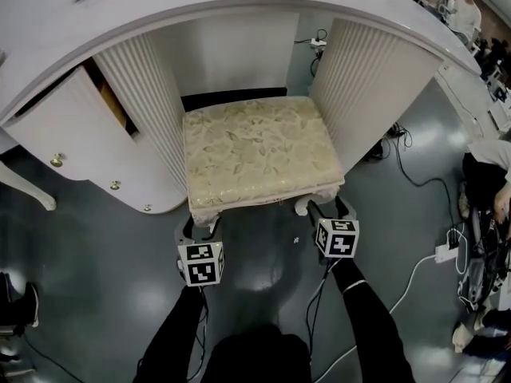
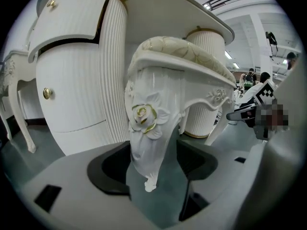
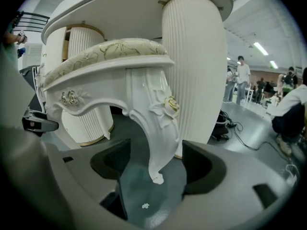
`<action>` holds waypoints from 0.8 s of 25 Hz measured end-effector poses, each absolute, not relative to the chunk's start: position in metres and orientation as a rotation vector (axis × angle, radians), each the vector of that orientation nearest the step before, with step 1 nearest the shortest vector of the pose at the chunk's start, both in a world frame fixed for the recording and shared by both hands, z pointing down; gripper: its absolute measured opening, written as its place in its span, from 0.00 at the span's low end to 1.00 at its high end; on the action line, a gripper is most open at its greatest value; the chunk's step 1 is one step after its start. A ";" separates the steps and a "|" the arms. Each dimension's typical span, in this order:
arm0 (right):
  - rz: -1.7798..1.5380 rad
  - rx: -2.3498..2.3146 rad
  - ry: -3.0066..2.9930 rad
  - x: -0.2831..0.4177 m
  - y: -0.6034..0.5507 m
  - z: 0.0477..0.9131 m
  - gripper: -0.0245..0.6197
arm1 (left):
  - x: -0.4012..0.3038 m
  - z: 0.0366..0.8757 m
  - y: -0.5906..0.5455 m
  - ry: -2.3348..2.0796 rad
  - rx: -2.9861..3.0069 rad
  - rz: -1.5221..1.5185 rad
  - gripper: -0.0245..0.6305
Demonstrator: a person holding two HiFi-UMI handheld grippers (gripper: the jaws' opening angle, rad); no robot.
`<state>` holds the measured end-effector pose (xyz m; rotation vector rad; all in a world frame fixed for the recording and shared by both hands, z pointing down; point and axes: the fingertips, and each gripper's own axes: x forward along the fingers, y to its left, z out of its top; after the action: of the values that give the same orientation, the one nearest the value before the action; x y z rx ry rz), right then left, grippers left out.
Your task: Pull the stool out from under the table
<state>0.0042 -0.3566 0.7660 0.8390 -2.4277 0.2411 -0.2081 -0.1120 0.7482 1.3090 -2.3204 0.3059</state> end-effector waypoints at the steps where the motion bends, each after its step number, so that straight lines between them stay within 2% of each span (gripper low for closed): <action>1: 0.250 0.843 -2.431 0.002 -0.359 0.768 0.54 | -0.210 0.750 -0.114 -2.323 1.310 0.309 0.50; 18: 0.060 0.978 -2.398 -0.016 -0.386 0.775 0.54 | -0.233 0.766 -0.137 -2.383 1.223 0.313 0.50; 20: 0.019 1.012 -2.372 -0.013 -0.389 0.775 0.47 | -0.235 0.765 -0.139 -2.403 1.210 0.313 0.50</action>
<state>-0.0135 -0.3894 0.7749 1.0124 -2.3715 0.0190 -0.2355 -0.1394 0.7650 1.2099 -2.4027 0.3128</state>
